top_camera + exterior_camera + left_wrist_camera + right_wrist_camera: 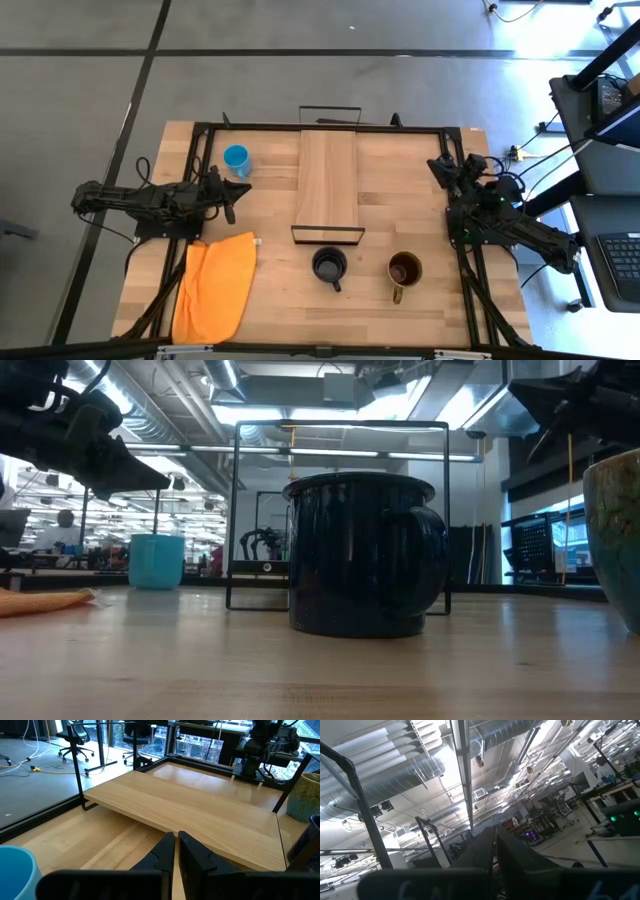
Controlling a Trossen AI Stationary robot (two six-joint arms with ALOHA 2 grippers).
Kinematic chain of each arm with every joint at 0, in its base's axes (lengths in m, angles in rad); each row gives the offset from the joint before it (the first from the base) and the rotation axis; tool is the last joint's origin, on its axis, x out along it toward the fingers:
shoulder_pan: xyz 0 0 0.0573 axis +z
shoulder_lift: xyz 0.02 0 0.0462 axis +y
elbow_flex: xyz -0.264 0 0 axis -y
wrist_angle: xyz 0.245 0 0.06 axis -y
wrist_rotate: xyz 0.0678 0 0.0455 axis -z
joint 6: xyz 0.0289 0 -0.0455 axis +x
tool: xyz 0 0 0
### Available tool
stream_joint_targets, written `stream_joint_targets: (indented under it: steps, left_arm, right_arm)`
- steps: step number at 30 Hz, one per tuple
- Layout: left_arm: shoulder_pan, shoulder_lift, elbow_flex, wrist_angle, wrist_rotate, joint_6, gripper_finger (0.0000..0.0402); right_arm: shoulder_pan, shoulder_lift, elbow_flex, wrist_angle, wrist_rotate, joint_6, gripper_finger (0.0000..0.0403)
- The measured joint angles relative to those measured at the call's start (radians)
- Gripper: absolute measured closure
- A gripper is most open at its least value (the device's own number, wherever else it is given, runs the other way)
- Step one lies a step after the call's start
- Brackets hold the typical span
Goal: Stack small to large cups/mugs on shelf
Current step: Put the blue mug on the shelf
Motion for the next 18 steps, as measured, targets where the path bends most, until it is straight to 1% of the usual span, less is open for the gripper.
stream_joint_targets:
  steps: [18]
  left_arm:
    - [0.000, 0.000, 0.000, 0.000, 0.000, 0.000, 0.0385]
  right_arm:
    - [0.000, 0.000, 0.000, 0.003, 0.000, 0.018, 0.0379]
